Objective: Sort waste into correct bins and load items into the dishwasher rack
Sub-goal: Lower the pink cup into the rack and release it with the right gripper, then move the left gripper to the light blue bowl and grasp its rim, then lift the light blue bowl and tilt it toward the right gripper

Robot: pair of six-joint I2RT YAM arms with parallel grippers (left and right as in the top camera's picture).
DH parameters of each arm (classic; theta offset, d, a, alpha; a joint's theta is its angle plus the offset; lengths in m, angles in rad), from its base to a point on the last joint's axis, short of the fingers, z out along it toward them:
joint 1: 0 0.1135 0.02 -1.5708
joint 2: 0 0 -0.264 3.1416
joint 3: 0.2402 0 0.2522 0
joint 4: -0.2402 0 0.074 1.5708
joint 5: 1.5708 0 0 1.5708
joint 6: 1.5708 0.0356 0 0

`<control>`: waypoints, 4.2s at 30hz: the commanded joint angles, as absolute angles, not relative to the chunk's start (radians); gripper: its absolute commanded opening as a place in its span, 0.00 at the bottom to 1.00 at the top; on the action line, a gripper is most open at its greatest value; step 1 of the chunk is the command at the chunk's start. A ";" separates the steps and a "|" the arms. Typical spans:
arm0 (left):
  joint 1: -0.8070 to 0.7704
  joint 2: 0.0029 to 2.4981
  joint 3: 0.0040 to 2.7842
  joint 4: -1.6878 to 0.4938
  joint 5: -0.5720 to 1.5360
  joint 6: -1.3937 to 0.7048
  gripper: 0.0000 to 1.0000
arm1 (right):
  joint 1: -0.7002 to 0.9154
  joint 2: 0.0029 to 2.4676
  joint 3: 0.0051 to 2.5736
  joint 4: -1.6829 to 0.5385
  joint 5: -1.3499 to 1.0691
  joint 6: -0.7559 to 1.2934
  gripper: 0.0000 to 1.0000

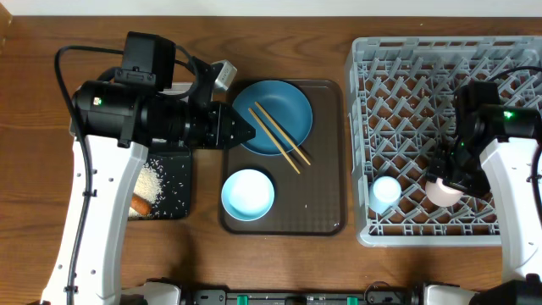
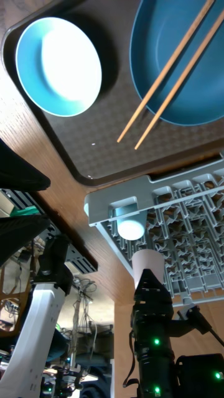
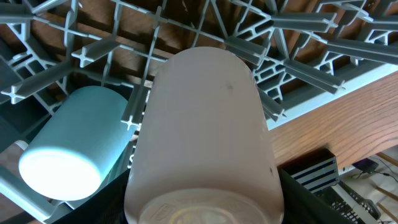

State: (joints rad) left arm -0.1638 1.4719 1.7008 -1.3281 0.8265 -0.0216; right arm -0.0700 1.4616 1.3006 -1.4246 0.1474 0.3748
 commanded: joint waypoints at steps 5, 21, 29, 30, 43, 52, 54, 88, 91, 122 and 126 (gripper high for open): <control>-0.164 1.472 1.704 -1.331 0.818 -0.008 0.17 | -0.088 1.459 1.266 -1.387 0.162 0.350 0.34; -0.164 1.472 1.704 -1.331 0.818 -0.008 0.17 | -0.088 1.459 1.223 -1.343 0.154 0.350 0.49; -0.164 1.472 1.704 -1.331 0.818 -0.008 0.17 | -0.088 1.459 1.224 -1.349 0.153 0.350 0.94; -0.164 1.472 1.704 -1.331 0.818 -0.008 0.17 | -0.088 1.459 1.224 -1.351 0.154 0.350 0.95; -0.164 1.472 1.704 -1.323 0.817 -0.007 0.17 | -0.087 1.459 1.432 -1.444 -0.094 0.168 0.96; -0.165 1.472 1.678 -1.342 0.738 -0.007 0.17 | -0.083 1.452 1.544 -1.506 -0.649 -0.158 0.99; -0.165 1.472 1.655 -1.342 0.723 -0.007 0.17 | -0.074 1.452 1.543 -1.520 -0.663 -0.159 0.99; -0.165 1.474 0.892 -0.850 0.273 -0.324 0.36 | -0.005 1.452 1.541 -1.593 -0.550 -0.181 0.99; -0.165 1.475 0.855 -0.802 0.302 -0.324 0.36 | -0.005 1.452 1.541 -1.593 -0.550 -0.181 0.99; -0.165 1.384 0.827 -0.766 0.393 -0.324 0.06 | -0.005 1.452 1.541 -1.595 -0.550 -0.181 0.99; -0.165 1.309 0.902 -0.891 0.393 -0.329 0.06 | -0.001 1.452 1.541 -1.599 -0.550 -0.180 0.99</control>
State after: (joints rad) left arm -0.1650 1.3636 0.8333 -0.8505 0.3862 -0.3195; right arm -0.0128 1.4593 1.5322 -1.5974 -0.5453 -0.1661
